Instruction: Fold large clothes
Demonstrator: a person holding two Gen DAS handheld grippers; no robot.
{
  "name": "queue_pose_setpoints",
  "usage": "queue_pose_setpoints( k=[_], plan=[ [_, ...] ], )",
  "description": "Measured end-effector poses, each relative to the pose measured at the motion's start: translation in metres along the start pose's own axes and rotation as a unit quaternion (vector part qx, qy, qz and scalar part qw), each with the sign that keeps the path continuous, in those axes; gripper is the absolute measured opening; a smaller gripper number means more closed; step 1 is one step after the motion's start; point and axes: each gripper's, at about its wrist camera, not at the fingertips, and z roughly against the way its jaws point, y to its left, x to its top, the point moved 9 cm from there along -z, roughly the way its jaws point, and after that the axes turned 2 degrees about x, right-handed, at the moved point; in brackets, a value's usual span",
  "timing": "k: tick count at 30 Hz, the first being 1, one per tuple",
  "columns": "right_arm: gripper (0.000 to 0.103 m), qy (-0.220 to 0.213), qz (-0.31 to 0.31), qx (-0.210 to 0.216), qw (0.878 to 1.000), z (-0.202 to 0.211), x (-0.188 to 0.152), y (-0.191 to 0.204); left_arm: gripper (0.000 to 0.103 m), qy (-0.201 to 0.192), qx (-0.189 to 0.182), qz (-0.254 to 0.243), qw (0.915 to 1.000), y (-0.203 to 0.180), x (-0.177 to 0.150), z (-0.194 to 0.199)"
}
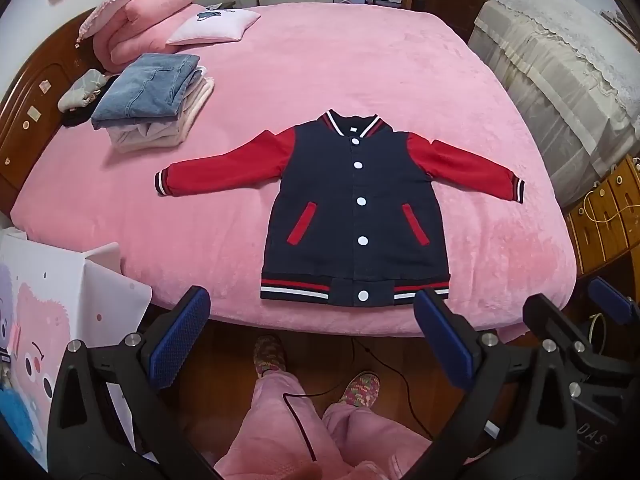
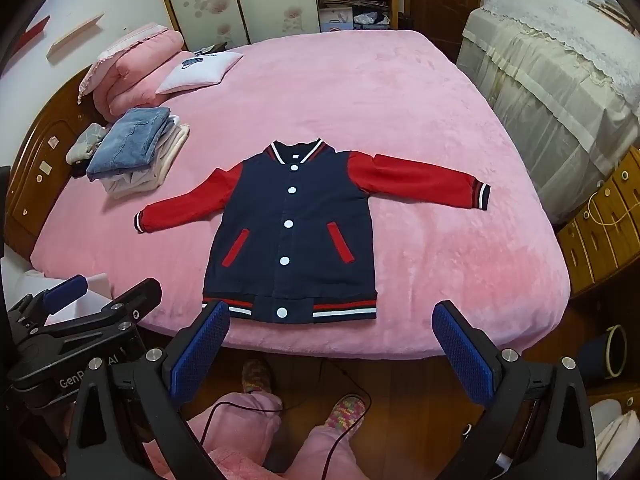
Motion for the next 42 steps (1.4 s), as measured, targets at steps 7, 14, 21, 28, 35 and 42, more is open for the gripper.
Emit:
queue_pose_setpoints(
  k=[7,14,21,28,35,42],
  plan=[
    [0.103,0.001,0.002,-0.003,1.0,0.0,0.0,-0.002,0.101,0.0,-0.002,0.001,1.0,0.0,0.0,0.0],
    [0.103,0.0,0.003,-0.004,1.0,0.002,0.002,-0.004,0.101,-0.001,-0.002,0.001,1.0,0.0,0.0,0.0],
    [0.103,0.001,0.003,-0.006,1.0,0.002,0.002,-0.006,0.101,-0.003,-0.002,0.002,1.0,-0.006,0.002,0.004],
    [0.103,0.001,0.004,-0.006,1.0,0.002,0.003,-0.009,0.101,-0.005,-0.003,0.006,1.0,-0.008,0.006,0.005],
    [0.103,0.001,0.005,-0.006,1.0,0.002,0.004,-0.013,0.101,-0.008,0.0,0.011,0.9999,-0.008,0.003,0.011],
    [0.103,-0.003,0.012,-0.003,1.0,0.005,-0.001,-0.023,0.101,-0.016,0.008,0.016,0.9997,-0.008,-0.003,0.015]
  ],
)
